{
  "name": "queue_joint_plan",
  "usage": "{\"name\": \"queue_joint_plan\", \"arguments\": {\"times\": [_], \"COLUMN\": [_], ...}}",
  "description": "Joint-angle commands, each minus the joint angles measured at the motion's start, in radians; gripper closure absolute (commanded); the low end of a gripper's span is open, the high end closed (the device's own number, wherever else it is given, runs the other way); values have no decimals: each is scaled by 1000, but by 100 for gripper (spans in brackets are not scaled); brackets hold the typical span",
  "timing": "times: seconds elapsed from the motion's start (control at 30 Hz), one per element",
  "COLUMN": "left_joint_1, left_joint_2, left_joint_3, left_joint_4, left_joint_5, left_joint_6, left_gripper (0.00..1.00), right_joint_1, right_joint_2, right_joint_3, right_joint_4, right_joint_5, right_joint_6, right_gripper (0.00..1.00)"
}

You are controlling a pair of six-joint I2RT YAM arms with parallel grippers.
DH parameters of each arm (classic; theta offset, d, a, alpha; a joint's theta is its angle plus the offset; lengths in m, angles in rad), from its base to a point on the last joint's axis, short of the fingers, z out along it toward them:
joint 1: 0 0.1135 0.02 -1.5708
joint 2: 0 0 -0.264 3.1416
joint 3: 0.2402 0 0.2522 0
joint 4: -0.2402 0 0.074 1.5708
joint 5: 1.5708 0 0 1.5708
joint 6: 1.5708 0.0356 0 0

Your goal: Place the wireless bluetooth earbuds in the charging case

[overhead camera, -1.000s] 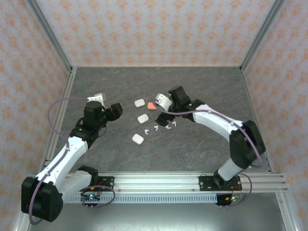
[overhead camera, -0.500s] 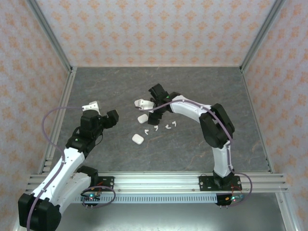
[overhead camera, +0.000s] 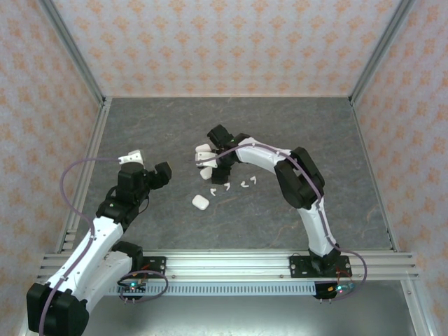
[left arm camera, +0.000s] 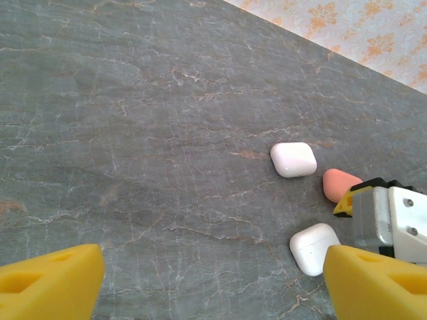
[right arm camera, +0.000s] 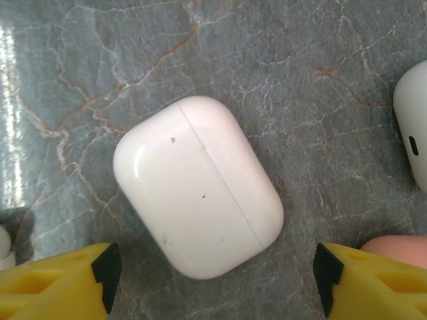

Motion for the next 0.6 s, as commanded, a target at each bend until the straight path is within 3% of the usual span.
{"name": "queue_joint_plan", "arguments": {"times": [0.0, 0.4, 0.57], "left_joint_1": [10, 9, 10], "left_joint_2": [-7, -2, -1], "left_joint_3": [-12, -13, -13], "left_joint_4": [-11, -11, -14], "left_joint_5": [-39, -46, -46], "left_joint_6": [-4, -3, -4], "left_gripper": [14, 13, 13], "right_joint_1": [10, 29, 31], "right_joint_2": [38, 98, 114], "right_joint_3": [53, 116, 138], "right_joint_4": [-54, -66, -91], "right_joint_5": [-17, -60, -60], "right_joint_6": [-9, 12, 20], "right_gripper": [25, 30, 41]}}
